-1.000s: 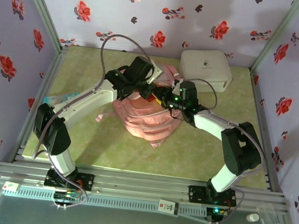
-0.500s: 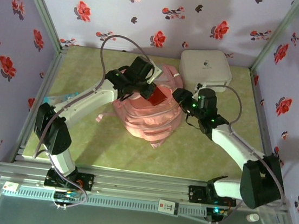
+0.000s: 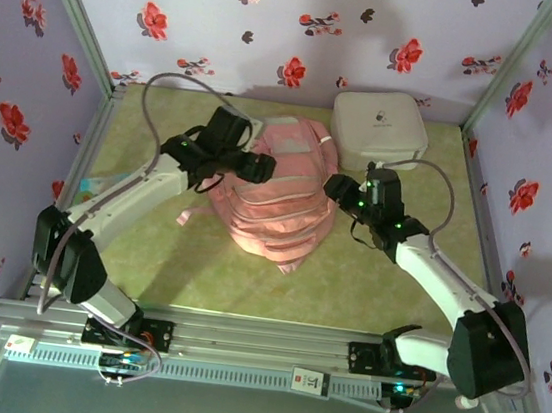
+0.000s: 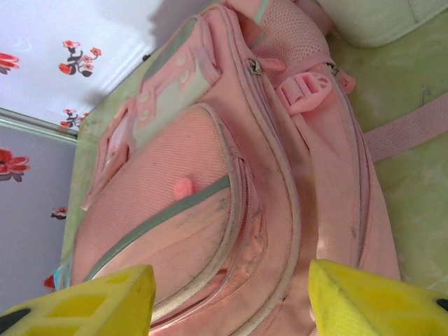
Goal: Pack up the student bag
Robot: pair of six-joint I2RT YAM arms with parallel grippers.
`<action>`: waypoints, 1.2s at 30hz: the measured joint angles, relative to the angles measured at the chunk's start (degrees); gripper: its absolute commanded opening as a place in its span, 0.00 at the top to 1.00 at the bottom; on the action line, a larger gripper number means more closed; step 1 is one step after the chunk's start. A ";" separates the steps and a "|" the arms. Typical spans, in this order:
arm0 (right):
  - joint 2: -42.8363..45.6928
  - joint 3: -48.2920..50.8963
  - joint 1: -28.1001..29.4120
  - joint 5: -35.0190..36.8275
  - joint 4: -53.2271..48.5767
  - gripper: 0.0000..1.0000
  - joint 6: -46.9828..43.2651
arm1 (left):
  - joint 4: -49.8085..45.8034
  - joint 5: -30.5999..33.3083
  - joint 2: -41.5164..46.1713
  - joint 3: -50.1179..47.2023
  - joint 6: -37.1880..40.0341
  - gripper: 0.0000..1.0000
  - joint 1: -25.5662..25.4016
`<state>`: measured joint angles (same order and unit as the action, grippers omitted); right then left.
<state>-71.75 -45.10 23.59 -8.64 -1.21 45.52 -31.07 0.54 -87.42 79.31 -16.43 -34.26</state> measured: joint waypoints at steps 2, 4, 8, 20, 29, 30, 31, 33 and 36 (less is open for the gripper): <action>-2.25 -0.87 0.00 -1.44 -0.20 0.37 -0.44 | 1.33 -1.40 0.98 -3.19 -3.37 0.20 3.52; -5.09 -1.88 0.00 -3.50 -0.26 0.36 -0.66 | 3.50 -4.37 1.07 -6.93 -7.39 0.22 7.93; -9.46 -3.54 0.17 -6.97 -0.37 0.35 -1.09 | 6.27 -10.32 -0.22 -11.39 -12.79 0.28 13.68; -16.55 -6.49 0.79 -11.78 0.98 0.48 -1.84 | 10.21 -20.52 -10.91 -9.18 -18.40 0.63 15.52; -24.50 -11.52 0.76 -12.39 1.90 0.67 -5.03 | 13.14 -24.85 -11.72 -9.33 -21.20 0.89 16.35; -26.03 -12.50 0.76 -12.44 1.90 0.67 -5.55 | 14.14 -25.00 -11.58 -10.01 -21.73 0.91 16.70; -27.39 -13.42 0.76 -12.63 1.95 0.68 -6.16 | 14.97 -25.09 -11.37 -10.64 -22.27 0.92 16.94; -30.47 -16.33 0.76 -13.09 1.99 0.67 -7.78 | 17.14 -25.18 -10.71 -12.46 -23.67 0.93 17.62; -34.53 -21.29 0.76 -13.92 1.97 0.65 -10.54 | 19.67 -24.87 -9.40 -14.78 -25.79 0.96 18.56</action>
<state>-106.28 -66.39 24.36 -22.57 0.75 34.98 -11.40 -24.34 -96.82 64.53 -42.22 -15.70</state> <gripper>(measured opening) 0.337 0.097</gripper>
